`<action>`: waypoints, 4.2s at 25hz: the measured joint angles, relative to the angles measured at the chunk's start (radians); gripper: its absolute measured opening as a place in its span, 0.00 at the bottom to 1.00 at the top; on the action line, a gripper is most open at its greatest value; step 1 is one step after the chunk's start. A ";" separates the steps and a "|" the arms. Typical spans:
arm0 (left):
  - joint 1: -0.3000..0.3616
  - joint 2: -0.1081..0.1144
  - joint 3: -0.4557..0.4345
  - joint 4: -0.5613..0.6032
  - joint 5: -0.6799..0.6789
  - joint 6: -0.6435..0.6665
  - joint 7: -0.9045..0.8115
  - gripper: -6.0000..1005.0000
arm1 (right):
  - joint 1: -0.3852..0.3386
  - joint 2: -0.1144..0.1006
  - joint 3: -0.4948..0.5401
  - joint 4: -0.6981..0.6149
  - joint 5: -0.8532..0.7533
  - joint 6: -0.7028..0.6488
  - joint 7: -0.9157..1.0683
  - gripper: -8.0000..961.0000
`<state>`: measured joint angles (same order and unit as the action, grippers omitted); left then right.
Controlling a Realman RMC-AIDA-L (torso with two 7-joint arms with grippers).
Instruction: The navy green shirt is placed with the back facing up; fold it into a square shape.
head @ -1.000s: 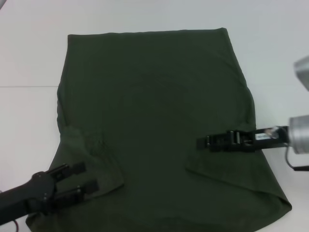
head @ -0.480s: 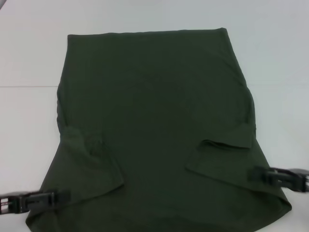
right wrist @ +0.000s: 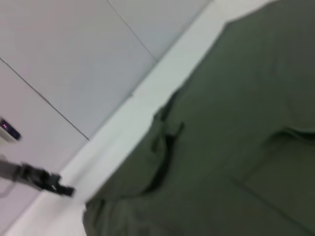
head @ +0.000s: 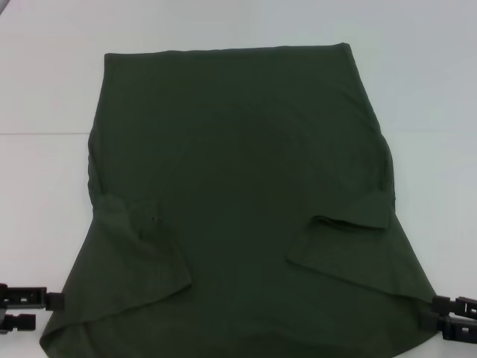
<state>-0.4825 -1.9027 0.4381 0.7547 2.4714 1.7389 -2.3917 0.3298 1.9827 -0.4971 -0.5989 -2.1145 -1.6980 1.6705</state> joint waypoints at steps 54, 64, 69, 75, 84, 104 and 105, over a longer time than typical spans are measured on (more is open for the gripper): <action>-0.066 -0.021 0.128 -0.032 0.139 -0.149 -0.053 0.89 | 0.071 -0.007 -0.006 0.002 -0.079 0.024 0.006 0.97; -0.076 -0.025 0.127 -0.056 0.139 -0.148 -0.055 0.88 | 0.074 -0.007 -0.010 0.002 -0.079 0.025 0.011 0.97; -0.092 -0.030 0.128 -0.067 0.139 -0.150 -0.055 0.87 | 0.074 -0.007 -0.012 0.002 -0.079 0.025 0.015 0.97; -0.105 -0.038 0.137 -0.072 0.139 -0.154 -0.055 0.86 | 0.076 -0.007 -0.013 0.002 -0.079 0.024 0.019 0.97; -0.125 -0.051 0.139 -0.074 0.133 -0.155 -0.061 0.84 | 0.083 -0.007 -0.007 0.002 -0.079 0.024 0.023 0.97; -0.122 -0.074 0.196 -0.020 0.148 -0.177 -0.050 0.41 | 0.091 -0.012 -0.012 0.002 -0.079 0.016 0.046 0.96; -0.122 -0.073 0.195 -0.020 0.148 -0.177 -0.052 0.36 | 0.091 -0.012 -0.011 0.002 -0.079 0.015 0.046 0.96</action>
<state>-0.6044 -1.9758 0.6330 0.7346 2.6194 1.5615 -2.4438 0.4209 1.9703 -0.5078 -0.5973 -2.1935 -1.6825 1.7166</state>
